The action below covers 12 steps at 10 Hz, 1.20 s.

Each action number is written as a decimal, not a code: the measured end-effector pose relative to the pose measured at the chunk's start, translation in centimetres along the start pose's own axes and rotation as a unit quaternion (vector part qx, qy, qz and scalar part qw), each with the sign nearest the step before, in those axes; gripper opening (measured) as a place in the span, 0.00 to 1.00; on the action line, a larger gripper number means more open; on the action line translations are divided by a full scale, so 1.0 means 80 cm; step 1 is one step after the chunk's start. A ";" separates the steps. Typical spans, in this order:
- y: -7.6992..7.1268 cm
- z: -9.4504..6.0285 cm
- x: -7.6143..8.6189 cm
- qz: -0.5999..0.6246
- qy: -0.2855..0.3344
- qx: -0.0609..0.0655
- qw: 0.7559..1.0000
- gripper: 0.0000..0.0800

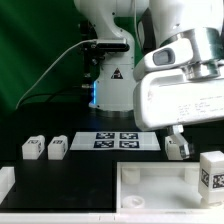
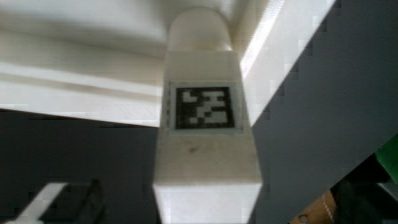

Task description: Assemble one leg

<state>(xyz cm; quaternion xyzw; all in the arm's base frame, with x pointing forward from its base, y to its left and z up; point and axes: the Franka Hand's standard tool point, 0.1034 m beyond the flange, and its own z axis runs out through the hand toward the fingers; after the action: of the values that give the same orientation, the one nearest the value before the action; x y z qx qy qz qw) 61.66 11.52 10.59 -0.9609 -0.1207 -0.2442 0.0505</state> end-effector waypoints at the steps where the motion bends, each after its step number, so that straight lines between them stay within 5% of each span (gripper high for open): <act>1: 0.001 0.005 -0.009 0.004 -0.029 0.005 1.000 0.81; 6: -0.019 0.017 -0.009 0.008 -0.250 0.061 0.966 0.81; 11: -0.018 0.017 -0.011 0.013 -0.259 0.060 0.964 0.81; 12: -0.010 0.013 -0.004 0.027 -0.273 0.045 0.960 0.81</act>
Offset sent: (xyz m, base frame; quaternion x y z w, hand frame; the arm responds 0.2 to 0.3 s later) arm 0.0121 0.0014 -0.0137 -0.0066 -0.2526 0.0007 0.9676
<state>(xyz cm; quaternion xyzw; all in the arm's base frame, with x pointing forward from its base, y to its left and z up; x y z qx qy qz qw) 61.64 12.37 9.53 -0.9907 -0.1144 0.0350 0.0654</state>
